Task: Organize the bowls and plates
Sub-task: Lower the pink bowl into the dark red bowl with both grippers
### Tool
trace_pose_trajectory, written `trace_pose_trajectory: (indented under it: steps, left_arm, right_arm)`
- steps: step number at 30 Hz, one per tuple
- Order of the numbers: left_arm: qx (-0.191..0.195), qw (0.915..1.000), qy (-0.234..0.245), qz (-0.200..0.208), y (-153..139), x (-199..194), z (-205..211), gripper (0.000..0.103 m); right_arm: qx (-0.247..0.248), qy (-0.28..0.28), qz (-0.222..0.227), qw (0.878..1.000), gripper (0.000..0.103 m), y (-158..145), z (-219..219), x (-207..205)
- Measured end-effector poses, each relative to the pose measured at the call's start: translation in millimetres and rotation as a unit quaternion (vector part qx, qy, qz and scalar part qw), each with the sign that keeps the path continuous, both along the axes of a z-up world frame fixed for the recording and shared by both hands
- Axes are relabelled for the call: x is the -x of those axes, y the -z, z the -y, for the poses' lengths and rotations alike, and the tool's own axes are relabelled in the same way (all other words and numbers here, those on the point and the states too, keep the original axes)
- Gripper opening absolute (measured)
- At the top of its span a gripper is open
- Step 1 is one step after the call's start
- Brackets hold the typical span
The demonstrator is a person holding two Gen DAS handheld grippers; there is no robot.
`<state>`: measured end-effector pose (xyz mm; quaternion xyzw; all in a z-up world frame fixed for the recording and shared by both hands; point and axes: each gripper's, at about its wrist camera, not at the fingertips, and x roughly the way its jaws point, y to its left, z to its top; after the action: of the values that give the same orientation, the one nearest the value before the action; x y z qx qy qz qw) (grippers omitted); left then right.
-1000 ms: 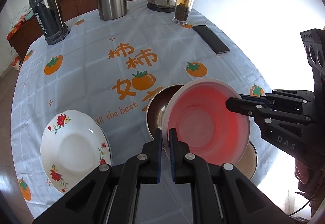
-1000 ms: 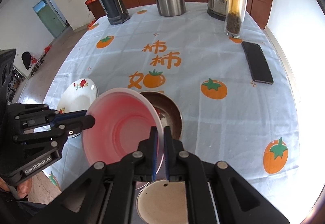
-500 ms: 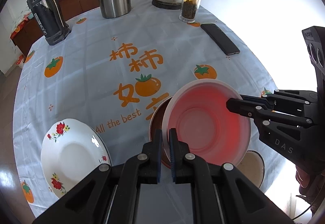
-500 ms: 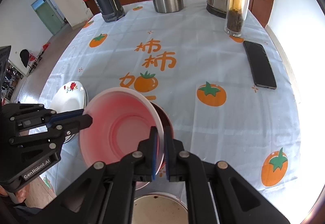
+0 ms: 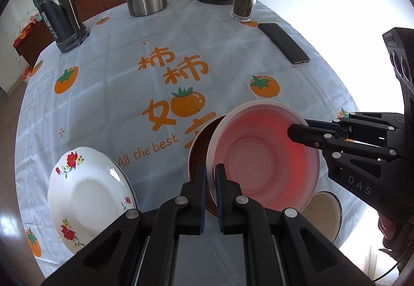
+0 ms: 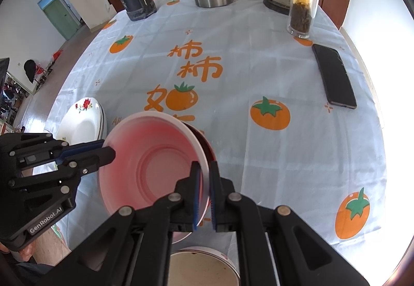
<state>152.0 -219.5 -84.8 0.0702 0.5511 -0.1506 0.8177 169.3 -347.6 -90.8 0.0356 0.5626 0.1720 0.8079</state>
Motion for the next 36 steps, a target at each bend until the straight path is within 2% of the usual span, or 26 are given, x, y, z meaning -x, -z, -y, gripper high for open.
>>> trace_pose_trajectory:
  steps: [36]
  left_arm:
    - [-0.009,0.9996,-0.011,-0.025,21,-6,0,0.008]
  right_arm:
    - [0.008,-0.011,-0.019,1.0,0.007,16,-4,-8]
